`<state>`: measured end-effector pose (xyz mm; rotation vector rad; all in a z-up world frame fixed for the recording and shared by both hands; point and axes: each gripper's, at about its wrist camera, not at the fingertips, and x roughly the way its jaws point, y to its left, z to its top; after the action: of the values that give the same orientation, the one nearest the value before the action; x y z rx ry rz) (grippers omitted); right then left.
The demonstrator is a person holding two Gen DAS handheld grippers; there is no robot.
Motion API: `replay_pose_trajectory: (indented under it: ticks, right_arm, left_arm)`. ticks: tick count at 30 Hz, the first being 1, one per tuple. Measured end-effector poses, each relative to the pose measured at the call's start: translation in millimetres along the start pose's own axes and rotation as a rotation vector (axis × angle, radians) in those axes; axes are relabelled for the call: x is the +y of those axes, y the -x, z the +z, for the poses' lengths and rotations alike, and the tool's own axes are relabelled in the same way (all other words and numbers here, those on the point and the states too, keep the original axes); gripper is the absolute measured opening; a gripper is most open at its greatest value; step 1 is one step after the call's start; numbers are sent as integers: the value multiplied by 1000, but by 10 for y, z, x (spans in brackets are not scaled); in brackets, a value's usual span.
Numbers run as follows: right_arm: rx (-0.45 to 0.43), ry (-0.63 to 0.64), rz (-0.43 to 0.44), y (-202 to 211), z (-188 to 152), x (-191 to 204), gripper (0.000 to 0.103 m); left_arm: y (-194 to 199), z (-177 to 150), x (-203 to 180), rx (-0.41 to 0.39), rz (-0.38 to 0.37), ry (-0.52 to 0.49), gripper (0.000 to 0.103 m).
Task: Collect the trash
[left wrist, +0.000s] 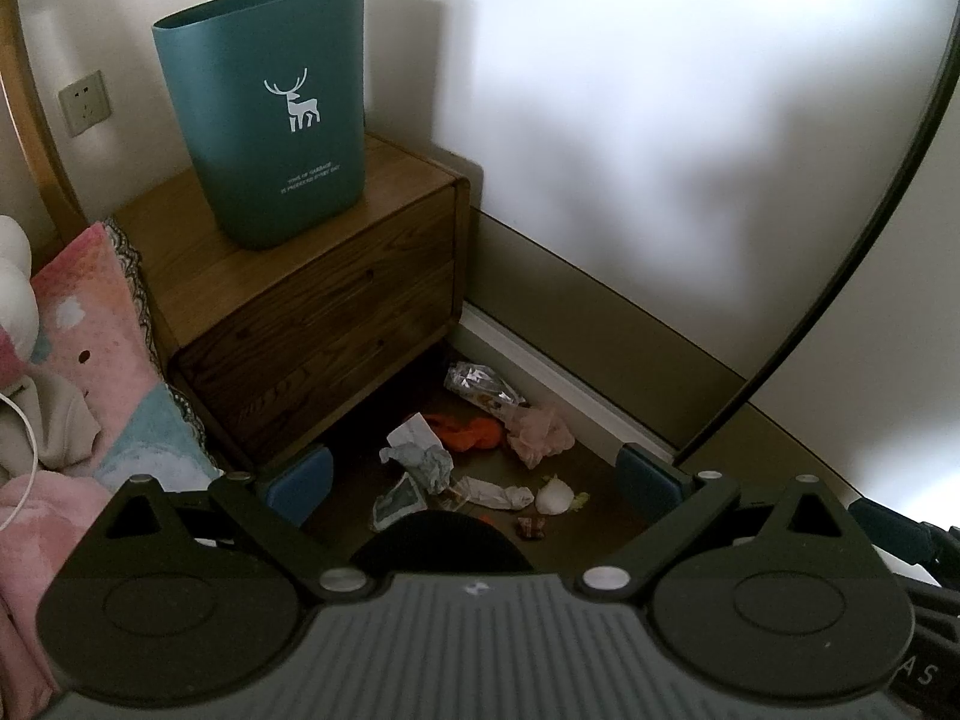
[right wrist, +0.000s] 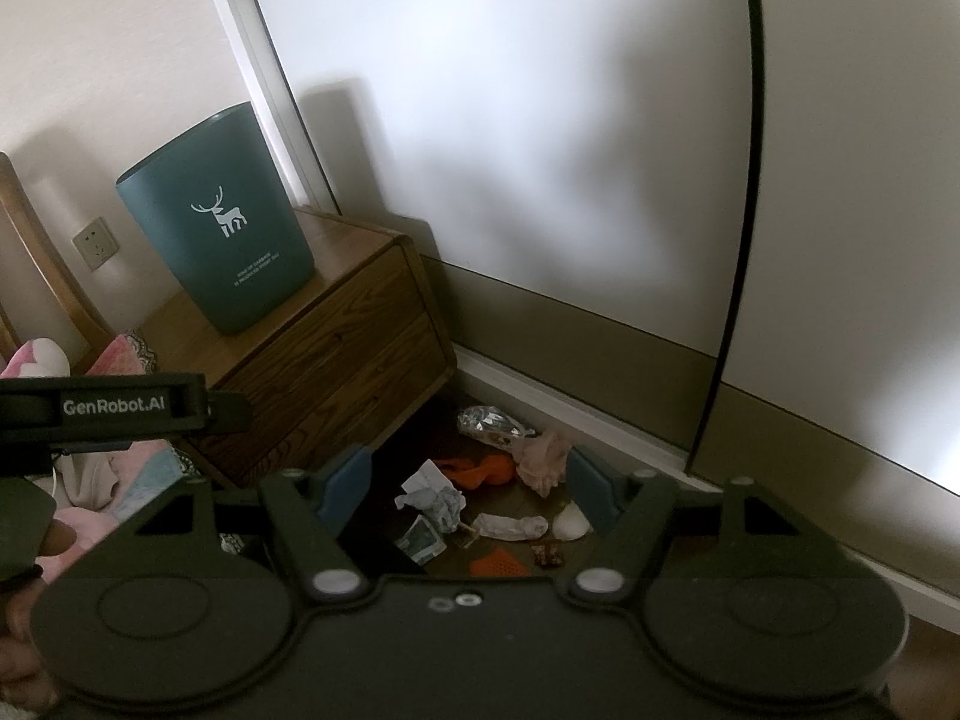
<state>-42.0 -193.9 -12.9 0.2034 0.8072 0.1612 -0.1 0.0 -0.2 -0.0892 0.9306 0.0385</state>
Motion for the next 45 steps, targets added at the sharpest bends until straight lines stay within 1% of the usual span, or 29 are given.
replay_pose_trajectory:
  ticks: [33, 45]
  right_arm:
    - [-18, 2, -8, 65, 1, 7, 72]
    - [-30, 15, -27, 127, -35, 72, 72]
  left_arm:
    - [74, 9, -65, -11, -12, 1, 101]
    - [155, -57, 62, -25, -49, 9, 101]
